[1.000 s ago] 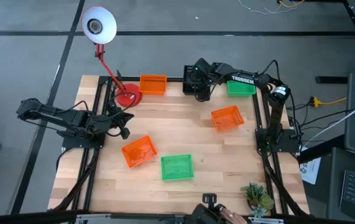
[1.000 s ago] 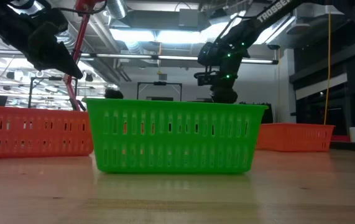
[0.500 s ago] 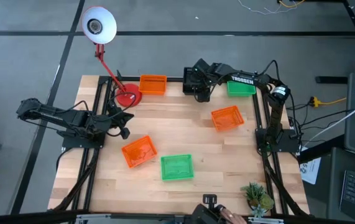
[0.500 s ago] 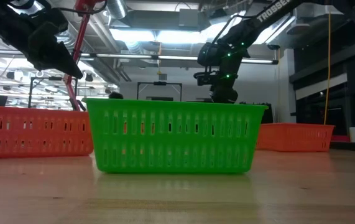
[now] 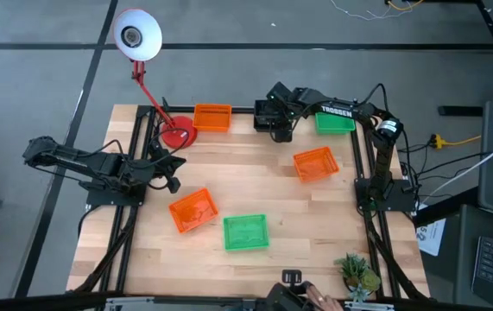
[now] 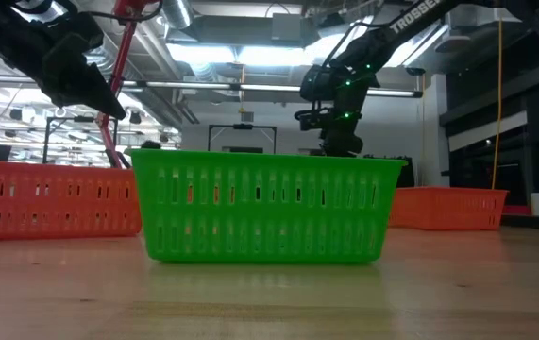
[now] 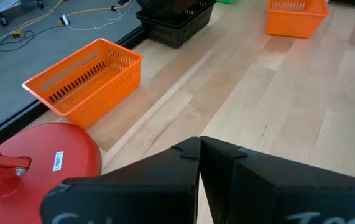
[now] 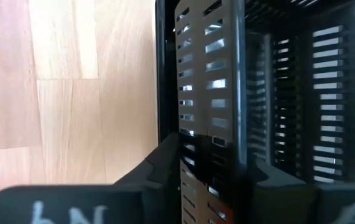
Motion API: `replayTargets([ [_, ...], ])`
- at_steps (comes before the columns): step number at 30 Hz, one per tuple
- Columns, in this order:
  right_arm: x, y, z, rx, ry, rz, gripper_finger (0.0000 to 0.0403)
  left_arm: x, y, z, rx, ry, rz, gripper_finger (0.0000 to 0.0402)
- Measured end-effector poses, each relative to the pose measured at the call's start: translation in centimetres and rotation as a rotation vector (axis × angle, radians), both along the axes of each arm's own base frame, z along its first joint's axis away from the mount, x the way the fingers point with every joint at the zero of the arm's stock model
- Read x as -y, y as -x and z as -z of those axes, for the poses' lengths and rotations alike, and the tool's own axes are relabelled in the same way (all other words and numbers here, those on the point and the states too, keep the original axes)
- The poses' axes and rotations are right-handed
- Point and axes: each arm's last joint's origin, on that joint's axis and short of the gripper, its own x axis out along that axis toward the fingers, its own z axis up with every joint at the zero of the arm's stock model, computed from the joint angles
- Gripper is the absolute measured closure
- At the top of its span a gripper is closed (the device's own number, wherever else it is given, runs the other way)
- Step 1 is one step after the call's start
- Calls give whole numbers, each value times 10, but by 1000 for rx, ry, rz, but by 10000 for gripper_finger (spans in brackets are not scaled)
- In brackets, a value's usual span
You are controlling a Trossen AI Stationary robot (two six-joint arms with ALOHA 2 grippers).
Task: Stack baskets by color
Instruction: Stack the bottom black bin on top of the stacked black bin
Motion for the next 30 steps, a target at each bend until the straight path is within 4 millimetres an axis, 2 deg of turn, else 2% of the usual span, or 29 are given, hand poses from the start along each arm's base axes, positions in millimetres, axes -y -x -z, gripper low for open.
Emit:
replayTargets([
  [11,2,-2,-1,13,31,4,283,0,0,0,0,0,0,401],
  [24,2,-1,-1,-11,61,25,220,0,0,0,0,0,0,401],
  [30,-2,0,-1,-35,45,15,211,0,0,0,0,0,0,401],
])
